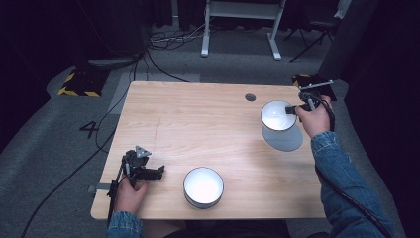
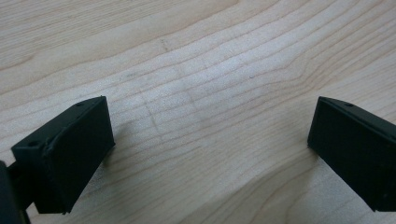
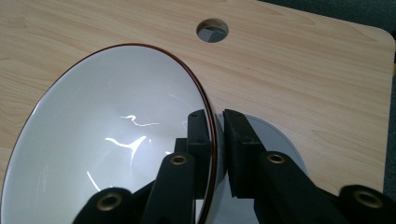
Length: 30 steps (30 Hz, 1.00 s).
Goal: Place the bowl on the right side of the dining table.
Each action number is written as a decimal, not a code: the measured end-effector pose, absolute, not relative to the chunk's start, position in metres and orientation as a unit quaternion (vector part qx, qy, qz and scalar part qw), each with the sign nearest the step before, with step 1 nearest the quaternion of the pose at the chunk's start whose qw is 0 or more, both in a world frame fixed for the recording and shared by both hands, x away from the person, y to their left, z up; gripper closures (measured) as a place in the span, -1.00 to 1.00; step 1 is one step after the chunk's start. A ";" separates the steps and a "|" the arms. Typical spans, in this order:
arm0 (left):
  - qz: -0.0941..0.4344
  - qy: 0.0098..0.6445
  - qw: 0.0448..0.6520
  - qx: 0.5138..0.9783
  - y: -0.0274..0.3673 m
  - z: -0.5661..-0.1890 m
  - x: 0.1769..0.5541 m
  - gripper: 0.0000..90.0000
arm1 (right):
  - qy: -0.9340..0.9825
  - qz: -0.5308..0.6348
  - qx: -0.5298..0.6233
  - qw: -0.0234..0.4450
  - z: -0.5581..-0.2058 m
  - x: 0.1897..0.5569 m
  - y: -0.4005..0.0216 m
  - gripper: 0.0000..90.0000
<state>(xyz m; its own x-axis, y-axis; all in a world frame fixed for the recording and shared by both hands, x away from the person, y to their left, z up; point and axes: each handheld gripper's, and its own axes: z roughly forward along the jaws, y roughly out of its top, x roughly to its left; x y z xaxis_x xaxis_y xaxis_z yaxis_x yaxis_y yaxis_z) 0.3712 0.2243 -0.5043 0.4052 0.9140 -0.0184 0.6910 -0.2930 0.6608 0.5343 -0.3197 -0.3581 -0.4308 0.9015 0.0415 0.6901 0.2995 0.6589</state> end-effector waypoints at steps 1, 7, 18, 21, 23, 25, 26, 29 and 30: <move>0.185 0.513 0.301 0.783 0.224 -0.504 0.371 -0.99 | 0.784 0.305 0.513 0.171 -0.361 0.535 -0.325 0.81; 0.185 0.513 0.300 0.783 0.224 -0.504 0.371 -0.99 | 0.774 0.295 0.532 0.173 -0.368 0.539 -0.338 0.81; 0.185 0.513 0.301 0.782 0.224 -0.504 0.371 -0.99 | 0.763 0.279 0.554 0.183 -0.388 0.545 -0.353 0.81; 0.185 0.513 0.300 0.783 0.224 -0.504 0.371 -0.99 | 0.761 0.274 0.558 0.184 -0.394 0.546 -0.355 0.81; 0.185 0.513 0.301 0.783 0.224 -0.504 0.371 -0.99 | 0.760 0.273 0.562 0.181 -0.398 0.547 -0.356 0.81; 0.184 0.513 0.300 0.783 0.224 -0.504 0.371 -0.99 | 0.758 0.272 0.567 0.173 -0.402 0.548 -0.356 0.81; 0.184 0.513 0.302 0.782 0.224 -0.505 0.371 -0.99 | 0.760 0.273 0.564 0.173 -0.404 0.548 -0.357 0.81; 0.185 0.513 0.301 0.782 0.224 -0.504 0.371 -0.99 | 0.756 0.274 0.570 0.169 -0.407 0.548 -0.357 0.81; 0.186 0.513 0.301 0.782 0.224 -0.504 0.371 -0.99 | 0.755 0.275 0.572 0.165 -0.410 0.549 -0.358 0.81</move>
<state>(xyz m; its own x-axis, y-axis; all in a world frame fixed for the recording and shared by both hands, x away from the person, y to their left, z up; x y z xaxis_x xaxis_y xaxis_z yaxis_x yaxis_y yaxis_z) 0.3712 0.2243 -0.5043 0.4050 0.9141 -0.0182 0.6908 -0.2929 0.6611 0.5490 -0.3582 -0.4096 -0.2925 0.9540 0.0661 0.7727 0.1951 0.6040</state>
